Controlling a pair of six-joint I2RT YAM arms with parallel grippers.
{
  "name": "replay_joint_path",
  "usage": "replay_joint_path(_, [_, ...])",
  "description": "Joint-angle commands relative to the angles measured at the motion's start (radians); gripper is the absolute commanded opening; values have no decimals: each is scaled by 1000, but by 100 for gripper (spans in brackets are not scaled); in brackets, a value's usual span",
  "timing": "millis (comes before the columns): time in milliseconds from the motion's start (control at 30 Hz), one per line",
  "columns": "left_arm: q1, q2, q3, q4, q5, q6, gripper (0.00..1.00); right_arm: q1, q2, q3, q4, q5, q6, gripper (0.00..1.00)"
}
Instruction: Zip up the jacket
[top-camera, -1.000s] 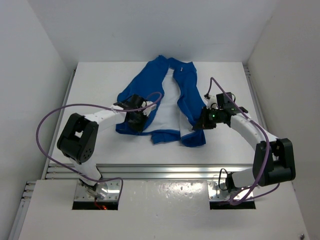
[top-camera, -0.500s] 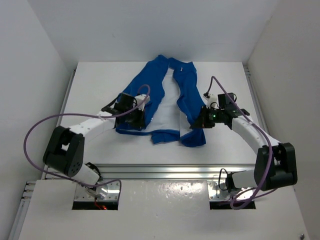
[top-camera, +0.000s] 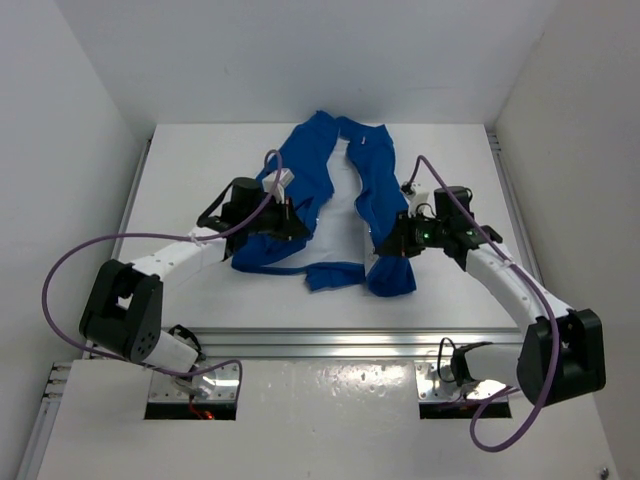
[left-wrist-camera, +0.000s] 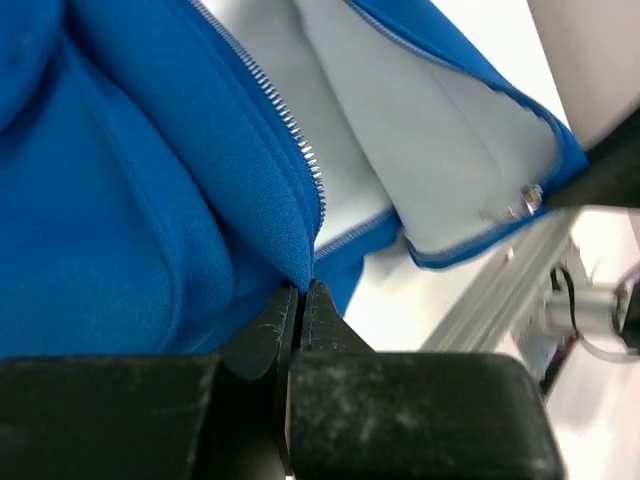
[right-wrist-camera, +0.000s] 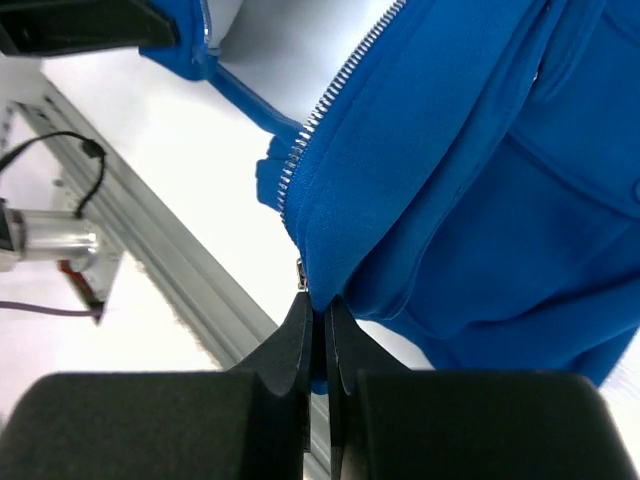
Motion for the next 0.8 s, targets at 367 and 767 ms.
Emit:
replay_joint_path(367, [42,-142,-114,204,3,-86,0,85,-57,-11,173,219,58,0])
replay_joint_path(767, [74,-120,-116,481,83,-457,0,105,56,-28,493,-103,226,0])
